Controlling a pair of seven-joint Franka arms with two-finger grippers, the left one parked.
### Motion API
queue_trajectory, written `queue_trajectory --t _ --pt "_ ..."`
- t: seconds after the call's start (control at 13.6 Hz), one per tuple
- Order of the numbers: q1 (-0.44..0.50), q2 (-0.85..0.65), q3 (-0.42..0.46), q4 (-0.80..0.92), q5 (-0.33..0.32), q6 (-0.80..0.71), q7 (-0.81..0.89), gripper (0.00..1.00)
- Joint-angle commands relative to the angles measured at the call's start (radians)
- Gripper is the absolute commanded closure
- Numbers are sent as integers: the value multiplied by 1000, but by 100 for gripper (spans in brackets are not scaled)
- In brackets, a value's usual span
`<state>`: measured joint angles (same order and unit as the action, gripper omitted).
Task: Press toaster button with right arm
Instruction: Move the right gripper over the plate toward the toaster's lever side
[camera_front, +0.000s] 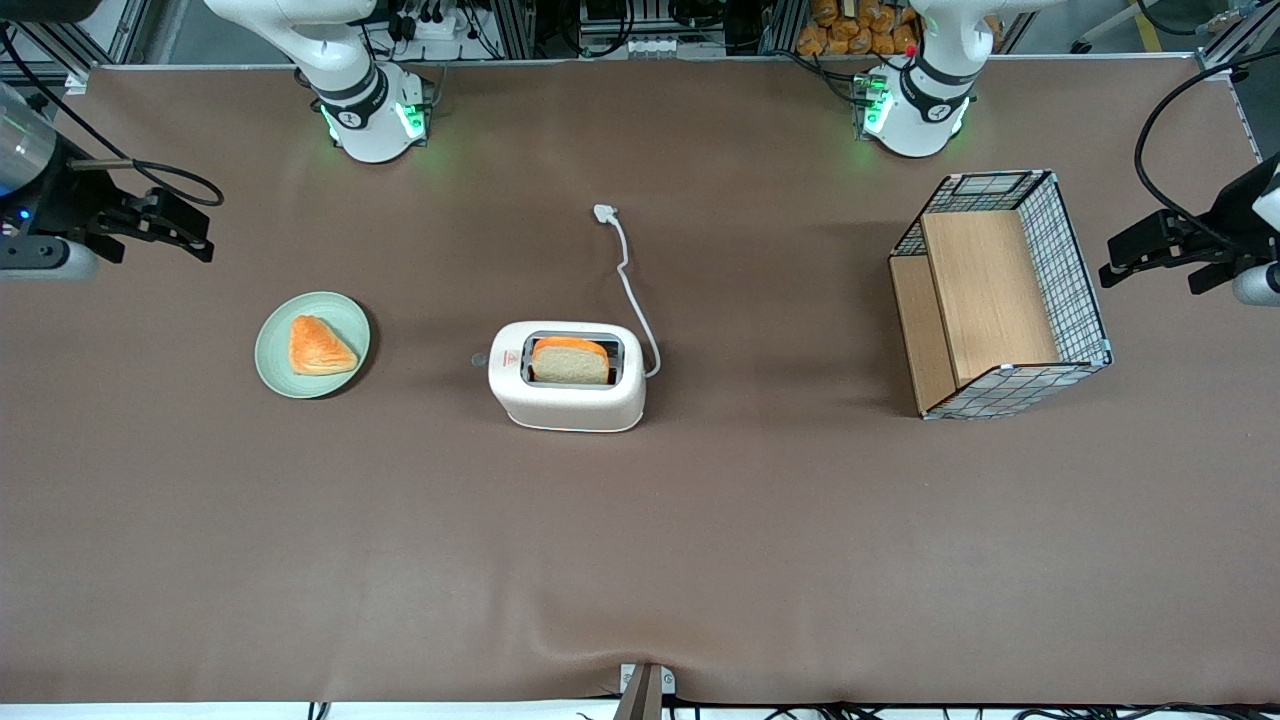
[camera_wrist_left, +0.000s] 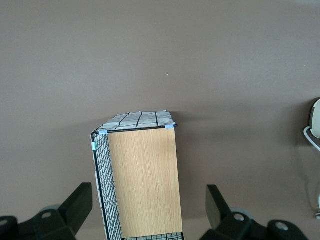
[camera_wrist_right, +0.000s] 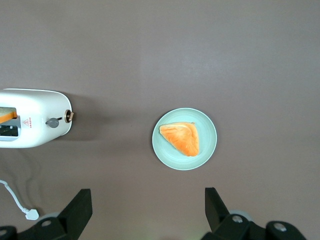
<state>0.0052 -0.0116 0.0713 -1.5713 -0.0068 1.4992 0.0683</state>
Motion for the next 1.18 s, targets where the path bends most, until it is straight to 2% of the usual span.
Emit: queue_trajectory --t 0.0,0.15,0.22,0.51,0.59,0.74,0.81,0.88,0.96,1.1 --pt "5 48 1 2 11 -2 1 0" --pt "9 93 -1 -4 66 -7 11 4" --pt "7 117 -1 -7 92 -7 11 15" --pt "10 147 -1 -102 220 74 13 92" --pt "18 148 -1 -131 228 113 22 100" --pt "50 148 -1 -206 231 198 33 100" --pt "61 148 1 -264 260 260 34 100" --pt "62 147 -1 -312 350 307 33 100" --pt "62 147 -1 -344 410 346 30 100" --pt "91 148 1 -397 433 445 31 100"
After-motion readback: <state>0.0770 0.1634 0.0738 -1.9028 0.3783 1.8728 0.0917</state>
